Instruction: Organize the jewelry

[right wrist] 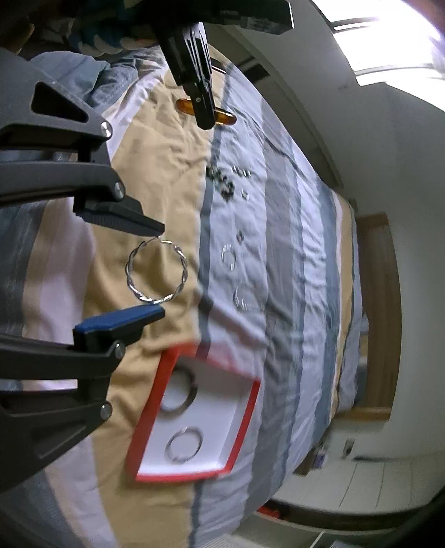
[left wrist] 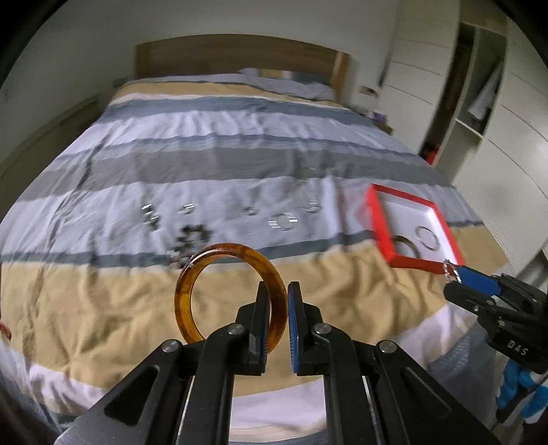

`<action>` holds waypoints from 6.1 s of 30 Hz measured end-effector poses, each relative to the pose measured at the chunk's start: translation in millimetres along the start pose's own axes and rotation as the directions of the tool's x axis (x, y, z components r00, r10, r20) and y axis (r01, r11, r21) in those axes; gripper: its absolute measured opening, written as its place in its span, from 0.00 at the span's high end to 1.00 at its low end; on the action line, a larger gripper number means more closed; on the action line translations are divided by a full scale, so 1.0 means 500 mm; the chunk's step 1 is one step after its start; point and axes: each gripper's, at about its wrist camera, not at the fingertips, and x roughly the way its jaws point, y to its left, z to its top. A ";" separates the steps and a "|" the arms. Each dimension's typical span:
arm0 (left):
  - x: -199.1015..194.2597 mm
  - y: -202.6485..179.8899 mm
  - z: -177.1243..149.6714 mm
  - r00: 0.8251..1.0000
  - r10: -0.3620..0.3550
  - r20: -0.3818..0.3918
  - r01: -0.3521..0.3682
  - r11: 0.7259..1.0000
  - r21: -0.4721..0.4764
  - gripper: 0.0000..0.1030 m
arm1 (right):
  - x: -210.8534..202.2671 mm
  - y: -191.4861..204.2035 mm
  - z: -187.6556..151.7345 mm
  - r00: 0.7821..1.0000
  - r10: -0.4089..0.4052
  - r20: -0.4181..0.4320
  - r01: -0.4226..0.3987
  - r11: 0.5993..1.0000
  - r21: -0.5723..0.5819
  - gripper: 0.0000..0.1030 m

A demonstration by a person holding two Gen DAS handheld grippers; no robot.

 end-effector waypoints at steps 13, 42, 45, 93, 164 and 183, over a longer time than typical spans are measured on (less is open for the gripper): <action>0.131 -0.254 0.097 0.986 -0.145 -0.081 0.156 0.976 0.153 0.91 | -0.015 -0.251 0.028 0.990 -0.142 -0.009 0.142 0.987 0.074 0.62; 0.619 -0.484 0.195 0.935 -0.171 -0.311 0.235 0.956 0.179 0.90 | 0.378 -0.548 0.154 0.966 -0.133 -0.221 0.143 0.989 0.033 0.62; 0.624 -0.479 0.189 0.935 -0.185 -0.301 0.242 0.957 0.161 0.89 | 0.395 -0.542 0.155 0.955 -0.163 -0.246 0.164 0.986 -0.015 0.61; 0.014 -0.192 0.074 0.998 0.057 0.001 -0.057 0.997 0.053 0.46 | -0.149 -0.197 0.096 0.980 -0.194 0.033 0.193 0.980 0.045 0.59; 0.321 0.283 0.045 0.967 0.218 -0.129 -0.236 0.961 -0.143 0.23 | 0.525 0.081 0.164 0.966 0.107 -0.235 -0.128 0.989 -0.078 0.49; 0.342 0.302 0.038 0.975 0.152 -0.161 -0.184 0.961 -0.206 0.81 | 0.518 0.105 0.161 0.971 0.075 -0.228 -0.109 0.984 -0.141 0.64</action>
